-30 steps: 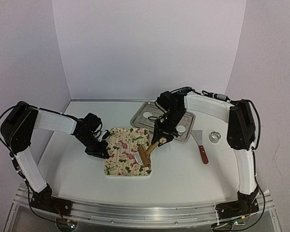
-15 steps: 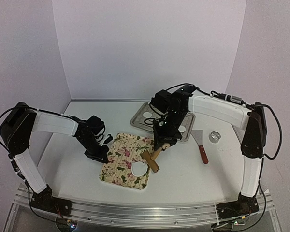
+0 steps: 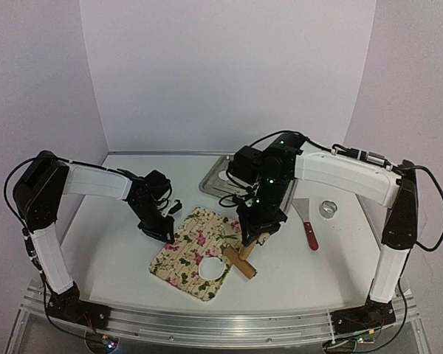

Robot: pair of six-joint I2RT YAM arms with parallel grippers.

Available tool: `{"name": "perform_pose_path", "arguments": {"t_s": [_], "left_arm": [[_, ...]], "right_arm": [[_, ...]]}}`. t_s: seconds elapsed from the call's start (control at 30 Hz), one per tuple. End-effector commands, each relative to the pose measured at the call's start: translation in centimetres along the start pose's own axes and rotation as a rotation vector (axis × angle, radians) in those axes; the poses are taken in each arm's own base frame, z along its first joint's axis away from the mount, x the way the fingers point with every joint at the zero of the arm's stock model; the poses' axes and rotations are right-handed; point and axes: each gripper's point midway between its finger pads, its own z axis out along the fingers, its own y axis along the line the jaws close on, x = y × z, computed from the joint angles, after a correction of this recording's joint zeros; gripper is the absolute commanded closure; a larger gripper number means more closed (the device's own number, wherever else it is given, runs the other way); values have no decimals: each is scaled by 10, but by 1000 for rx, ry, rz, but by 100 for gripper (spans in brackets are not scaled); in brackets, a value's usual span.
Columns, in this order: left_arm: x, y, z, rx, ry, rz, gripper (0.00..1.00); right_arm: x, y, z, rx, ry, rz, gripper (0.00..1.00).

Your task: Roll out the dumpling wrappers from the dough

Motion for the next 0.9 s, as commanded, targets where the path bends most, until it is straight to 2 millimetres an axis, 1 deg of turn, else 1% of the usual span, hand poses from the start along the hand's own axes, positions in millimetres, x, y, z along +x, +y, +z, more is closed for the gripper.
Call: {"name": "perform_pose_path", "arguments": {"t_s": [0.0, 0.07, 0.17, 0.2, 0.27, 0.4, 0.5, 0.63, 0.77, 0.87], "left_arm": [[-18, -1, -23, -39, -76, -120, 58], [-14, 0, -37, -54, -102, -224, 50], [-3, 0, -58, -57, -148, -415, 39], [4, -1, -62, -51, -157, -477, 34], [20, -4, -65, -33, -160, -589, 31], [54, -4, -62, -49, -130, -752, 30], [68, -6, -62, -39, -118, -832, 29], [79, -9, -56, -10, -109, -897, 29], [77, -16, -45, 55, -121, -912, 29], [78, -16, -35, 55, -97, -915, 30]], "right_arm": [[1, 40, -18, -71, -15, -118, 100], [-1, 46, -18, -77, -14, -128, 100], [-7, 51, -15, -83, -17, -129, 100], [-9, 52, -13, -86, -17, -128, 100], [-11, 54, -7, -99, -8, -129, 100], [-16, 60, 3, -129, -21, -137, 100], [-25, 65, 3, -140, -40, -148, 100], [-37, 72, 2, -150, -67, -160, 100], [-45, 73, 14, -137, -62, -176, 100], [-51, 70, 19, -114, -72, -179, 100]]}}
